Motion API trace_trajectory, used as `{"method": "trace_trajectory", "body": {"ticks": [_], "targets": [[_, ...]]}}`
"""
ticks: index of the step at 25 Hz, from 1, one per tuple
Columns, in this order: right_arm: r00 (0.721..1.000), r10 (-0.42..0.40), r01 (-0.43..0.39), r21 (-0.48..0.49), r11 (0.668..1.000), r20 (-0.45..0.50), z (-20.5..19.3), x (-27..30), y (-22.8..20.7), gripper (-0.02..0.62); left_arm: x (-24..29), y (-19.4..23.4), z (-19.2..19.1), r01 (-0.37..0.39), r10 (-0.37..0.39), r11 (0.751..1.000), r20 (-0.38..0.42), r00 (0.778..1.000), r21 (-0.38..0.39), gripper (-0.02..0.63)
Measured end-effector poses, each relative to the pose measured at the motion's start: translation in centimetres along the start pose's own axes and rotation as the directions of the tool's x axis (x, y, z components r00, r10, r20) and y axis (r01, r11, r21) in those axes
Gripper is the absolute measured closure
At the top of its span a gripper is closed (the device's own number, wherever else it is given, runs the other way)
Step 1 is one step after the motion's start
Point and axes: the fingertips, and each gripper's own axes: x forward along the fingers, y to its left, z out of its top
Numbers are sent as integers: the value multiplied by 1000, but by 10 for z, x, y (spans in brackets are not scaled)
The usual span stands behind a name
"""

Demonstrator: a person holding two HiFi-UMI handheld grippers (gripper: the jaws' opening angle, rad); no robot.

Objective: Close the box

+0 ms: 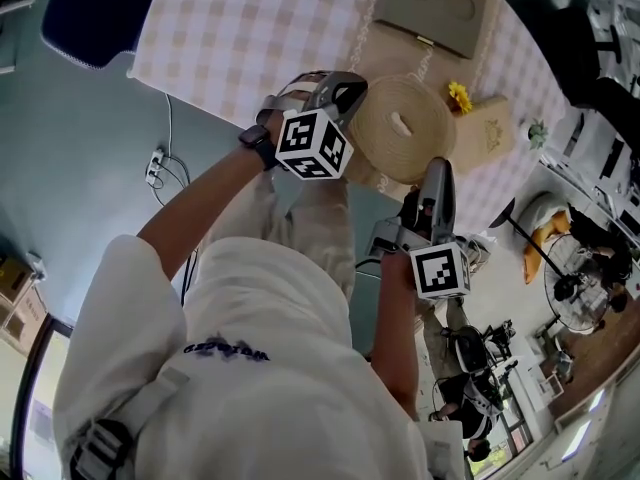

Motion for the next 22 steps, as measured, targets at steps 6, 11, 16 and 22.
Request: {"method": "trace_trajectory", "body": {"ticks": [6,11,16,22], "targets": [[1000,6,-6,9,1000,9,0,-1,-4,529,7,-9,-1,22,-22,999,-14,1000,27,603],[1000,5,-5,20,1000,11,-1,1,-6,529,12,-12,-4,34,-33,999,-24,999,30,603],[1000,-10,9,21,1000,8,-2,0,-16,529,16,-16,-7,48,-47,998,-33,998,30,603],[1000,-23,22,37,999,11,-3,-2,-26,529,20,-21,-9,63,-62,997,-45,997,34,603]]}}
